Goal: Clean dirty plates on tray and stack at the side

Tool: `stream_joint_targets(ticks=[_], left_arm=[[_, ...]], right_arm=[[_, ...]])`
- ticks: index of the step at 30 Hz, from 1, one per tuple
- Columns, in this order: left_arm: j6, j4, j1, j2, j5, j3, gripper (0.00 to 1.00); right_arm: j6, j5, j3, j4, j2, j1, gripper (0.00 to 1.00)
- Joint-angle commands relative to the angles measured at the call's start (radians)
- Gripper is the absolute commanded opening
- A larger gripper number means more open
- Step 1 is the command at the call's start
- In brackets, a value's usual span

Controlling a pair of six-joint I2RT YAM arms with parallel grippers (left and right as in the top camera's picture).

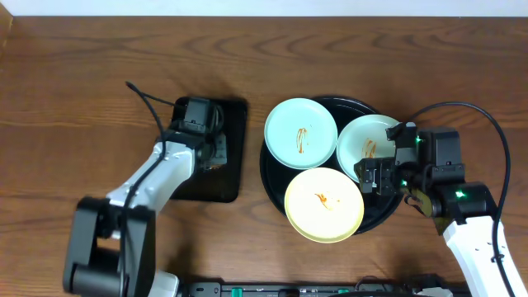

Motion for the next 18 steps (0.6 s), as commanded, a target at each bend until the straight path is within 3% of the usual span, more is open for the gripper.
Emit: stream_joint_targets(ticks=[1,10,14,18], left_arm=[[0.002,0.002,0.000,-0.103,-0.074,0.056,0.07],[-0.071,-0.039,-0.001,-0.063,-0.074,0.017,0.07],[-0.102,-0.039,-0.002,-0.014,-0.042,-0.010,0.07],[-0.105,-0.041,-0.002,0.035,0.000,-0.015,0.07]], right_arm=[[-0.013,-0.008,0.016,-0.002,0.000,-0.004,0.99],[-0.008,-0.008,0.008,-0.046,0.024,-0.003,0.98],[0.010,-0.015,-0.004,-0.061,0.071,-0.003,0.95],[0.010,-0.024,-0.006,-0.072,0.146,-0.003,0.85]])
